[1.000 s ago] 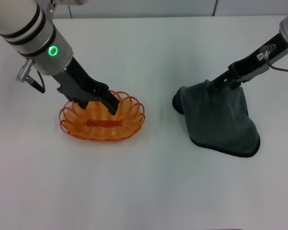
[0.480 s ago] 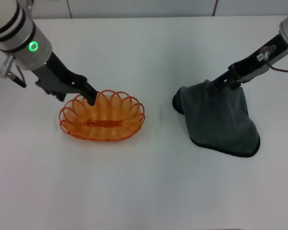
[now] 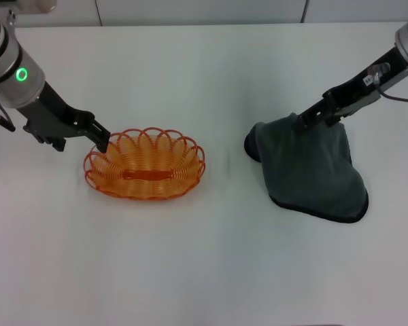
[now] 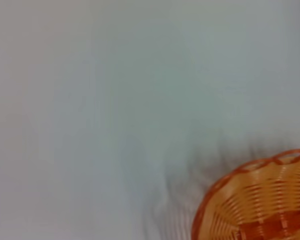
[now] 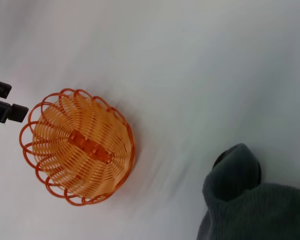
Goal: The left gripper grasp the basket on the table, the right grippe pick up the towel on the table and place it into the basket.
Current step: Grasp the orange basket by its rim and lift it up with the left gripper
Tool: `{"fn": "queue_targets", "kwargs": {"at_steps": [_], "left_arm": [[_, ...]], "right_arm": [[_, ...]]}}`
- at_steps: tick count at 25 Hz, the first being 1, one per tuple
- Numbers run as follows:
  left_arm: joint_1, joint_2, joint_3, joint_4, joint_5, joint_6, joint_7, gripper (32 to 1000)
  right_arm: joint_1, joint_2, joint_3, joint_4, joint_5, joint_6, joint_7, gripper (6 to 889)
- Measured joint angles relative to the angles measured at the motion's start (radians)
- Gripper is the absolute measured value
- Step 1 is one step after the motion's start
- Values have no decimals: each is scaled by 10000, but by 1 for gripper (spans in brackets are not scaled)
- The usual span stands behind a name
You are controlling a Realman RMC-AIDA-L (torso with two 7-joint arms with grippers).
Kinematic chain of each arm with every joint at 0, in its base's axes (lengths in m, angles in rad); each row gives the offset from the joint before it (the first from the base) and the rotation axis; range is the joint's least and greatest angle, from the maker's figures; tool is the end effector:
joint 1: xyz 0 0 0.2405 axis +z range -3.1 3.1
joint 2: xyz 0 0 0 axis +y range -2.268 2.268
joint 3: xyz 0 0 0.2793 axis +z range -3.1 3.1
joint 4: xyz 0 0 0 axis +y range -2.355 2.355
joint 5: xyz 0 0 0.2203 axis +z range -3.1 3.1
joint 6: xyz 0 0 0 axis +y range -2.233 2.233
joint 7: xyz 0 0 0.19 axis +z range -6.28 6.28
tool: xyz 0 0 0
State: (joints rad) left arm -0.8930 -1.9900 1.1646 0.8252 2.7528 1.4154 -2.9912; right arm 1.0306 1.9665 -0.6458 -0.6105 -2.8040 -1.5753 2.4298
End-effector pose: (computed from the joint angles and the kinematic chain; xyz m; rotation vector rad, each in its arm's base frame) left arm -0.2512 0.4530 -0.0301 -2.0577 -1.5726 0.4707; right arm 0.2236 0.4459 -0.0266 -2.5423 1.4881 -0.3065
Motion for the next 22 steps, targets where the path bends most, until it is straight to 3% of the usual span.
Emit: {"fn": "queue_targets", "kwargs": {"at_steps": [5, 9, 14, 22], "left_arm": [[-64, 192, -243, -769, -77, -420, 3, 846], [-103, 206, -274, -1086, -81, -607, 10, 845], [-146, 42, -279, -1522, -100, -1120, 29, 845], [-236, -40, -241, -2108, -102, -1638, 73, 845]], "right_arm": [[6, 0, 0, 0, 17, 3, -7, 864], [9, 0, 0, 0, 24, 9, -22, 864], [14, 13, 0, 0, 30, 14, -56, 864], [61, 28, 0, 0, 30, 22, -131, 865]]}}
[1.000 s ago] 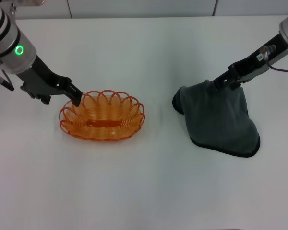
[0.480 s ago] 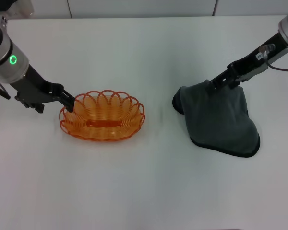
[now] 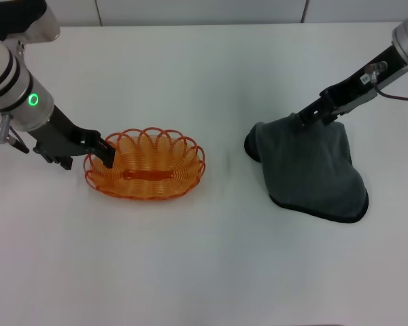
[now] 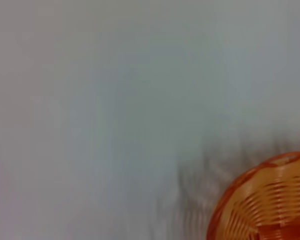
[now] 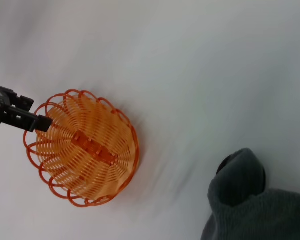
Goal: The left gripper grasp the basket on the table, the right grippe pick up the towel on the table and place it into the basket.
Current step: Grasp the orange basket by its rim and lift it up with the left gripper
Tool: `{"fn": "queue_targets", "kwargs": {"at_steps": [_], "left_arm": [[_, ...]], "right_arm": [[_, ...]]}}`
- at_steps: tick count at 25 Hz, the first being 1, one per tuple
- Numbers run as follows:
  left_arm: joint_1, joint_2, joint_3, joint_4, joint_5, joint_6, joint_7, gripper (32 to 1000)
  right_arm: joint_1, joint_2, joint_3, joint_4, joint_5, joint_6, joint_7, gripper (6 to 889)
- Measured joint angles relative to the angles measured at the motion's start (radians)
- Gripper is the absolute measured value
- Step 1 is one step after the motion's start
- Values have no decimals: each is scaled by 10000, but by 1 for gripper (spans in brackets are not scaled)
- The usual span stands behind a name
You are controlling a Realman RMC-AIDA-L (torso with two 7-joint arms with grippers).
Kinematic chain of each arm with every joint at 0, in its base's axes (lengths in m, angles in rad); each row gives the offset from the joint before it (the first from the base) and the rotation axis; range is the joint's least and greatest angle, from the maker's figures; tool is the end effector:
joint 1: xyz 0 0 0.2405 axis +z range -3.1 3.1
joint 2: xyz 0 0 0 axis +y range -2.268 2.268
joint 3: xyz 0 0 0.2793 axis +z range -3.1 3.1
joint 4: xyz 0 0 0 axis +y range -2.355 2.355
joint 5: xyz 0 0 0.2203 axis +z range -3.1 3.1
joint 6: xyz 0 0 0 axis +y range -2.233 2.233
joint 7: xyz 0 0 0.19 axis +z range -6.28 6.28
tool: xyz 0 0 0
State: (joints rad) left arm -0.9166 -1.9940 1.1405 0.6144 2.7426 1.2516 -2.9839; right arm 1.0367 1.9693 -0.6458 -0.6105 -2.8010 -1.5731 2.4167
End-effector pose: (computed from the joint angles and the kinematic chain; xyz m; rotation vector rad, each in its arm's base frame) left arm -0.2802 0.4515 -0.0559 -2.0041 -1.6545 0.4489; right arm 0.2200 0.4471 -0.0281 -2.5595 1.4641 -0.3024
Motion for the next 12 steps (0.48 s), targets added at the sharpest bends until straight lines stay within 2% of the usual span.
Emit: {"fn": "queue_targets", "kwargs": {"at_steps": [7, 12], "left_arm": [[-34, -157, 35, -223, 0, -268, 188, 845], [-89, -187, 35, -442, 1, -492, 295, 845]], "right_arm": [[22, 3, 17, 0, 0, 9, -5, 864], [49, 3, 11, 0, 0, 9, -6, 864]]}}
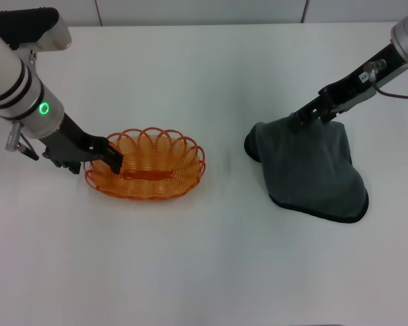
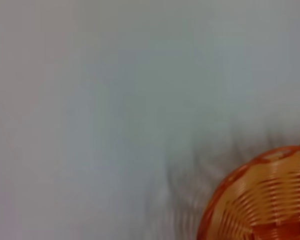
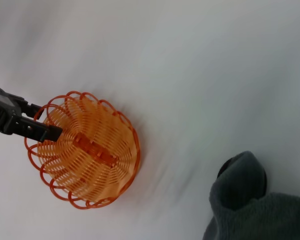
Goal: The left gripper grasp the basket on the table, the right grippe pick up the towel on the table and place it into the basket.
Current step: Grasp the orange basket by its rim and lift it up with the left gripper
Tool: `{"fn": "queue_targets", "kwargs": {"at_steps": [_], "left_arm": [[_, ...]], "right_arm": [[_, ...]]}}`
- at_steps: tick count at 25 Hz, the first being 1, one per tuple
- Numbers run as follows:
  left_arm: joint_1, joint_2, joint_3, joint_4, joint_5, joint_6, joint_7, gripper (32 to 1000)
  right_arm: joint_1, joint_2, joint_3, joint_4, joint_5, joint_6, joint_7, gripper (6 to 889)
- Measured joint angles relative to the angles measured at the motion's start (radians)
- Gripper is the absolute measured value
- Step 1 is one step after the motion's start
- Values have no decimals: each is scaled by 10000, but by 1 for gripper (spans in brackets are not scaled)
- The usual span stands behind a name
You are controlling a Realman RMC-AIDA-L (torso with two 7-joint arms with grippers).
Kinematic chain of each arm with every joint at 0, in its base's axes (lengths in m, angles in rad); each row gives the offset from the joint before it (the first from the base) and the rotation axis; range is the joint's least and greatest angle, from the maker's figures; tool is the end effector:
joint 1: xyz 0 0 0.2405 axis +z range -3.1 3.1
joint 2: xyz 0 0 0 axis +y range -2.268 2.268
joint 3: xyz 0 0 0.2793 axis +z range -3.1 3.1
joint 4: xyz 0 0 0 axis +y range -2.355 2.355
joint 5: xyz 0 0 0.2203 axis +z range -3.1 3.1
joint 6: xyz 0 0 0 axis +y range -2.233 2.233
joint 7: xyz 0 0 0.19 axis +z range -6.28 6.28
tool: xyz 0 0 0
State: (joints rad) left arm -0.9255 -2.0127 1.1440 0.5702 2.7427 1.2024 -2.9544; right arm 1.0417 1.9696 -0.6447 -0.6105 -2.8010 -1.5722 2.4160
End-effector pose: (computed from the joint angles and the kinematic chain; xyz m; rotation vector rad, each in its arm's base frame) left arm -0.2816 0.4493 -0.0704 -2.0349 -1.6292 0.4543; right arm 0.2177 0.4483 -0.0282 -2.5628 1.4569 -0.2999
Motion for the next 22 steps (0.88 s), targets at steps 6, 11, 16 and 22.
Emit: {"fn": "queue_targets", "kwargs": {"at_steps": [6, 11, 16, 22], "left_arm": [[-21, -68, -48, -130, 1, -231, 89, 844], [-56, -103, -16, -259, 1, -336, 92, 844], [-56, -144, -2, -264, 1, -382, 92, 844], [-68, -151, 3, -272, 1, -388, 92, 825]], "right_arm": [[3, 0, 9, -1, 0, 0, -12, 865], [14, 13, 9, -12, 0, 0, -15, 865], [15, 15, 11, -16, 0, 0, -16, 865], [27, 15, 8, -16, 0, 0, -16, 865]]}}
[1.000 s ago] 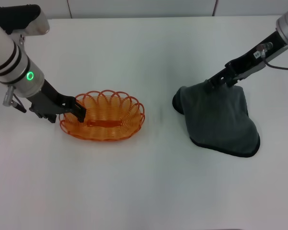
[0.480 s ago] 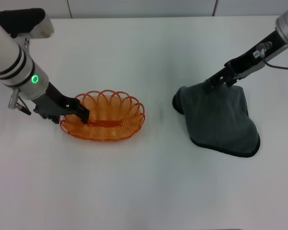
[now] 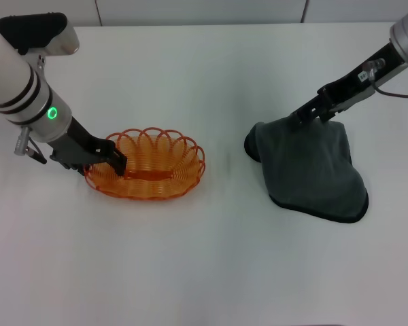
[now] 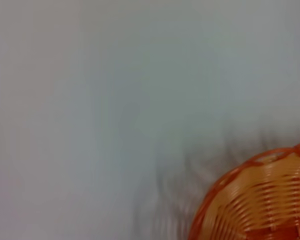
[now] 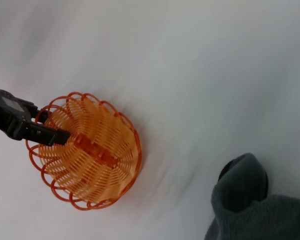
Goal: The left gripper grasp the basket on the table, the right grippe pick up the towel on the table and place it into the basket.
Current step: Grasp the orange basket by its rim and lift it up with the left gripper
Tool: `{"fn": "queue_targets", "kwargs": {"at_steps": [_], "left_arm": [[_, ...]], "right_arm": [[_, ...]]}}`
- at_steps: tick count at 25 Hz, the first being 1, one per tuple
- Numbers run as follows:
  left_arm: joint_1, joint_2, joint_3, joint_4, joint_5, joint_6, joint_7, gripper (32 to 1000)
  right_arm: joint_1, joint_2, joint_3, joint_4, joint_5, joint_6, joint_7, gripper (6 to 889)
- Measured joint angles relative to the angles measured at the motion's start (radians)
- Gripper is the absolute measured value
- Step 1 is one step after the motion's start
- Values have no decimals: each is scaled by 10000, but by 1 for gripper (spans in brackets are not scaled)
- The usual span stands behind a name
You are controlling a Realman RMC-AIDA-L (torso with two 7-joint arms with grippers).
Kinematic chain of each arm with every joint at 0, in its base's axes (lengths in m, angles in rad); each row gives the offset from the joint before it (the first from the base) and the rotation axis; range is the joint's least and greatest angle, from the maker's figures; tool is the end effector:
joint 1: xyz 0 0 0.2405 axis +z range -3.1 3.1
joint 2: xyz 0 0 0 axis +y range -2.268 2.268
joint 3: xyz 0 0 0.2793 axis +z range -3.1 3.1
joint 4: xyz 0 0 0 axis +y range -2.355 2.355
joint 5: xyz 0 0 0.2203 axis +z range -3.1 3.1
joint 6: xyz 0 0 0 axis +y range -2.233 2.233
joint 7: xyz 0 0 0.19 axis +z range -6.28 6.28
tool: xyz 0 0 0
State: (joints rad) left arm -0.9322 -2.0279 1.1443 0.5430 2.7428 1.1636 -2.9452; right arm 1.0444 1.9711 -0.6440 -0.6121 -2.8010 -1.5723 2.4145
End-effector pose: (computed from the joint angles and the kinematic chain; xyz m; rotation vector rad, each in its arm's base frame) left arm -0.2811 0.4486 -0.0809 -2.0472 -1.6176 0.4453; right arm 0.2161 0.4489 -0.0286 -2.5665 1.4510 -0.2982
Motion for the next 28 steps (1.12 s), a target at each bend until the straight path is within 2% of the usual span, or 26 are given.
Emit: {"fn": "queue_targets", "kwargs": {"at_steps": [1, 7, 18, 22, 28], "left_arm": [[-5, 0, 0, 0, 0, 0, 0, 820], [-6, 0, 11, -1, 15, -8, 12, 586], [-23, 0, 97, -1, 100, -6, -18, 479], [-60, 1, 354, 0, 104, 2, -58, 342], [-83, -5, 411, 0, 108, 17, -69, 190]], "right_arm": [[1, 0, 4, 0, 0, 0, 0, 865], [5, 0, -1, -16, 0, 0, 0, 864], [38, 1, 29, -15, 12, 0, 0, 865], [83, 1, 42, -15, 16, 0, 0, 865], [108, 0, 44, -15, 17, 0, 0, 864]]}}
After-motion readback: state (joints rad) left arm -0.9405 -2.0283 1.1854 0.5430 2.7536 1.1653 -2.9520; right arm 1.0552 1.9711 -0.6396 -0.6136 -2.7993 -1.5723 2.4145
